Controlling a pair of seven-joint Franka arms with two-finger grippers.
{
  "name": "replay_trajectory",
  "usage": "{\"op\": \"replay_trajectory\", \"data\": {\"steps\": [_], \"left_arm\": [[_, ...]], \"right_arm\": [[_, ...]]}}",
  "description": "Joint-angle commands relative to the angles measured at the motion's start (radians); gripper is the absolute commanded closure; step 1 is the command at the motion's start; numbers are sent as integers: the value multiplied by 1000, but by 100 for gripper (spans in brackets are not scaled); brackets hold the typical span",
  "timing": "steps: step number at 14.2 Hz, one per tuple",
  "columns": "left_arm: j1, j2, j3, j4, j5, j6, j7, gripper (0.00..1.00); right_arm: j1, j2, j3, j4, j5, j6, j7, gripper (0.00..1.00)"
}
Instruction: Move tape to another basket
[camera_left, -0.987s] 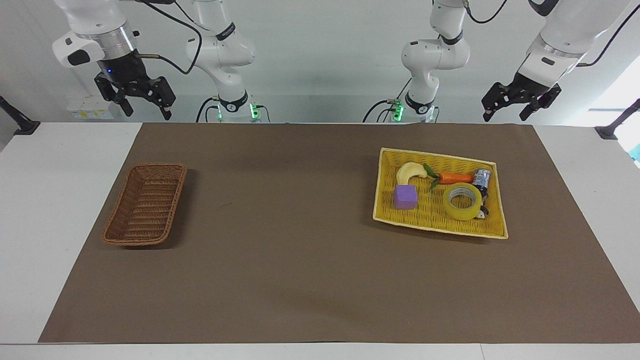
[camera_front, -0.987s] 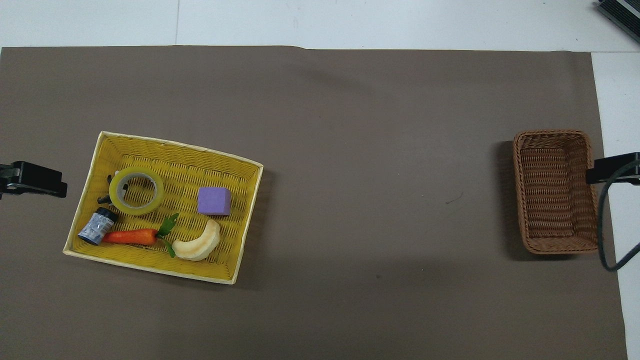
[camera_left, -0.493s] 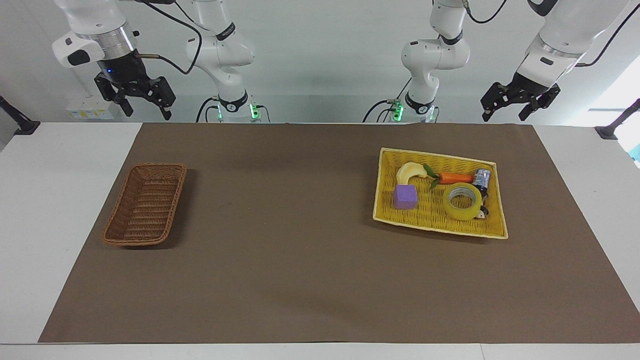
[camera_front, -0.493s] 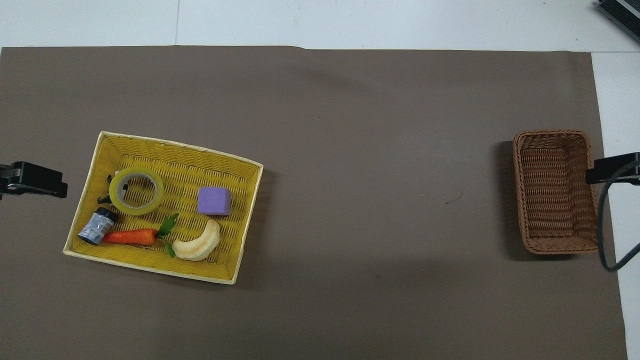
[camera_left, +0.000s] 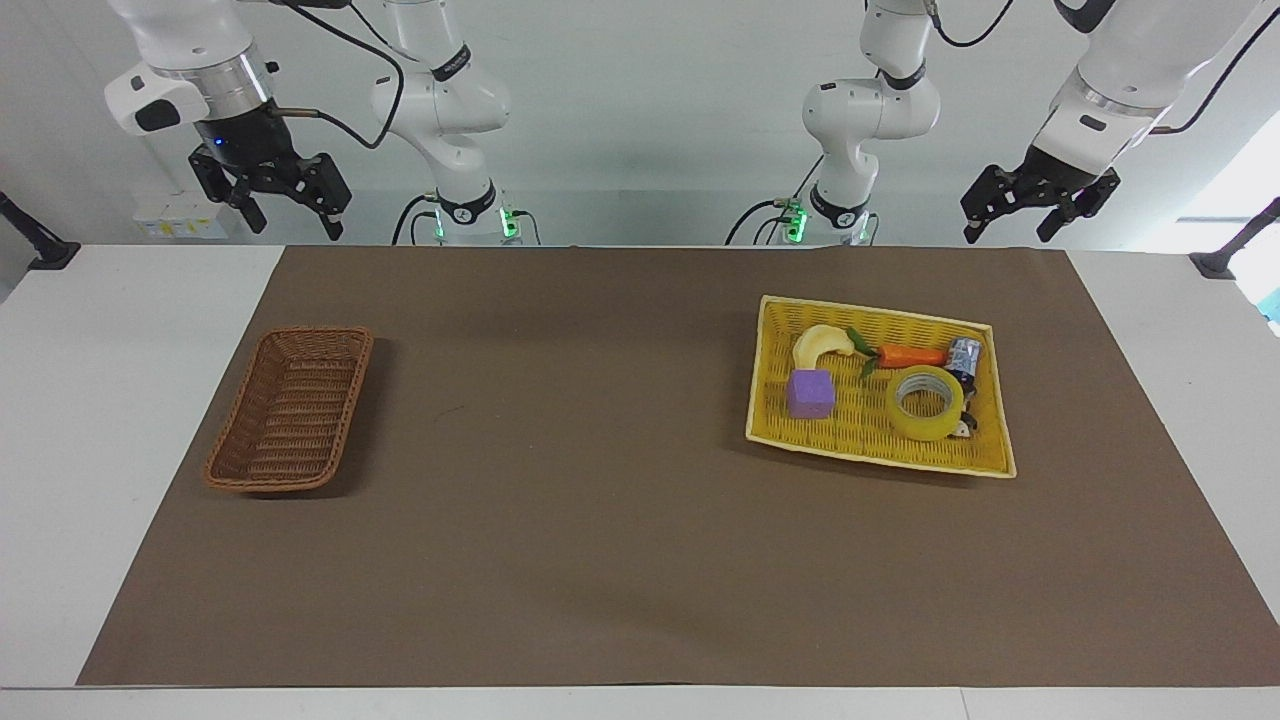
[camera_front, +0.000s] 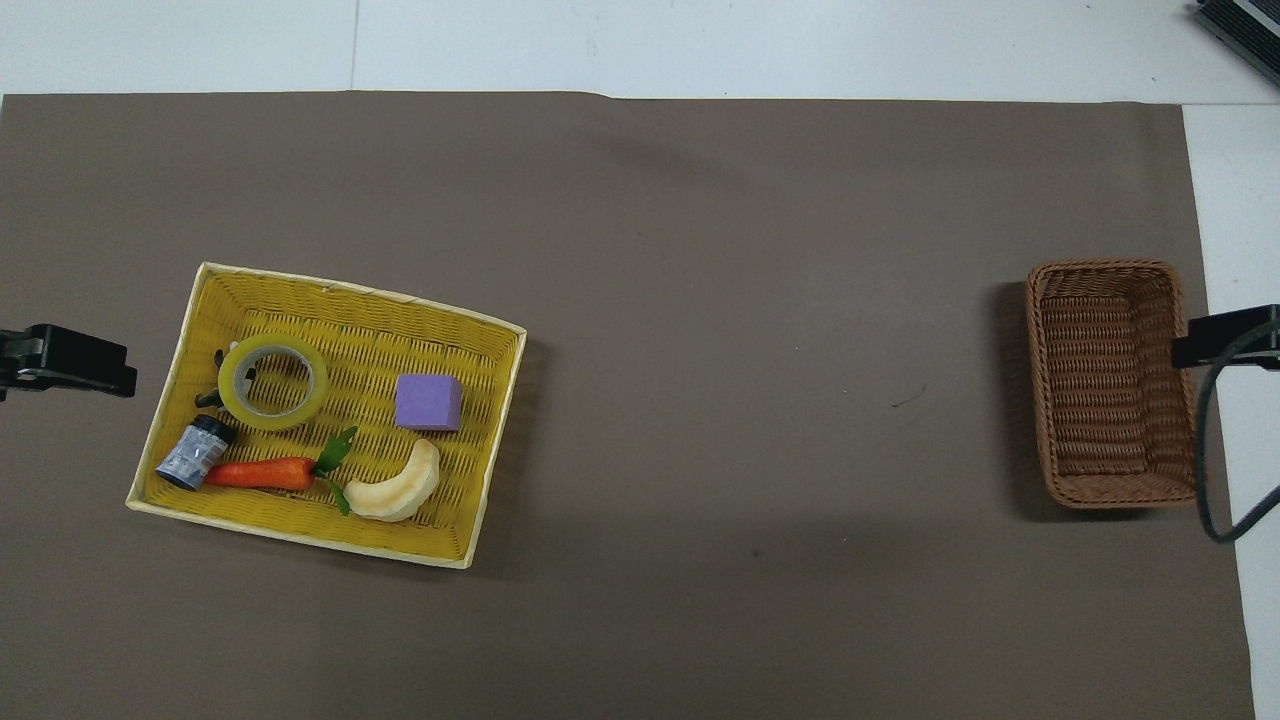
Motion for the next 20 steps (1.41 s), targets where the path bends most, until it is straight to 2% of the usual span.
{"op": "replay_trajectory", "data": {"steps": [1, 3, 9, 13, 20], "left_arm": [[2, -28, 2, -34, 7, 22, 17, 0], [5, -31, 2, -38, 6, 22, 35, 0], [10, -123, 2, -203, 6, 184, 38, 0], [10, -143, 4, -241, 6, 222, 47, 0], [11, -156, 7, -467, 7, 488, 67, 0]], "right_arm": [[-6, 3, 0, 16, 18, -24, -28, 0], [-6, 3, 0, 16, 19, -24, -28, 0], [-6, 3, 0, 16, 18, -24, -28, 0], [-6, 3, 0, 16, 19, -24, -28, 0], [-6, 4, 0, 16, 19, -24, -28, 0]]}}
